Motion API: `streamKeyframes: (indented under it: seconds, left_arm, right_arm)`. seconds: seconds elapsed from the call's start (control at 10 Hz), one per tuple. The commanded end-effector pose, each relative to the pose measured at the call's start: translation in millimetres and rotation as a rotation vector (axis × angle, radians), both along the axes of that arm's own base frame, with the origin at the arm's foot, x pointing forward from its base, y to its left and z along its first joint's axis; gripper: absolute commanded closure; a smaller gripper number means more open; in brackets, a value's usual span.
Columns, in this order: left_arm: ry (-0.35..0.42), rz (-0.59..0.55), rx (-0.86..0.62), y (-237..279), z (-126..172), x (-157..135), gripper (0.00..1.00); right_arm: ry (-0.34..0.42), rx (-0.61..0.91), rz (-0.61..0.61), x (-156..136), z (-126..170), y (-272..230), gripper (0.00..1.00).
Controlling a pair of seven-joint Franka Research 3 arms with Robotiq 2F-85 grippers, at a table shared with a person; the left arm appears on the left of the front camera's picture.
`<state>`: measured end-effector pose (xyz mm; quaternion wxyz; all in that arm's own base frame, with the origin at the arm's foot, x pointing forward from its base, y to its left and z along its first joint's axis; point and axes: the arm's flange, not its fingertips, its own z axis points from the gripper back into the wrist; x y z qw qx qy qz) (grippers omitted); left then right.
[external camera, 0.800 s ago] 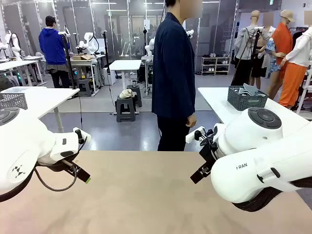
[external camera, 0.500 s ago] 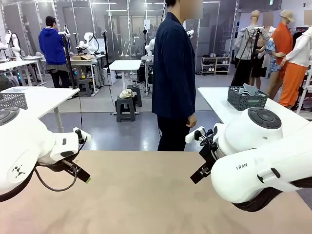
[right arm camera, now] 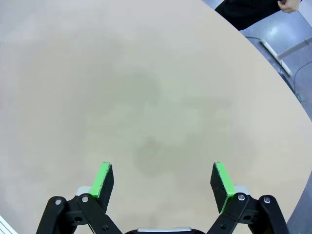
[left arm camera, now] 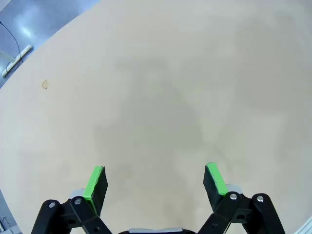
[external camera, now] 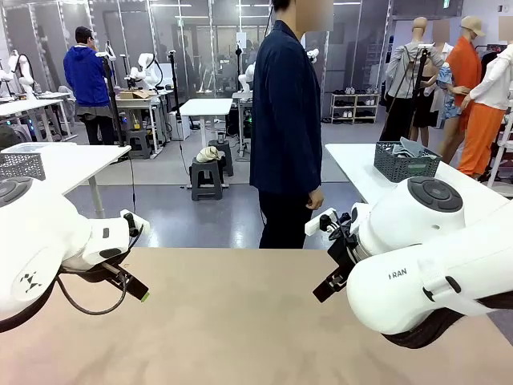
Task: Fold the towels and place them in the basket.
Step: When a person lays out a Towel with hook on the table, fold it in half twice.
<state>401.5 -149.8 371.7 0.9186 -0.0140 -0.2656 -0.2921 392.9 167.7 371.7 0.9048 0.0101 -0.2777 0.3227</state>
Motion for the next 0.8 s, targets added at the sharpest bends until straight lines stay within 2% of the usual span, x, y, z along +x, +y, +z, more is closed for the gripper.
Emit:
streamKeyframes:
  seconds: [0.0, 0.2, 0.7]
  left_arm:
    - [0.000, 0.000, 0.000, 0.1, 0.0, 0.1, 0.00]
    - [-0.003, -0.027, -0.018, 5.1, 4.5, 2.2, 0.00]
    - [-0.004, -0.093, -0.131, 71.9, 68.2, 34.2, 0.00]
  right_arm:
    - [0.001, 0.002, -0.003, 0.1, 0.0, -0.2, 0.00]
    - [0.000, 0.000, 0.000, 0.0, 0.0, 0.0, 0.00]
    - [-0.013, 0.065, 0.059, 4.7, 79.6, -83.1, 0.00]
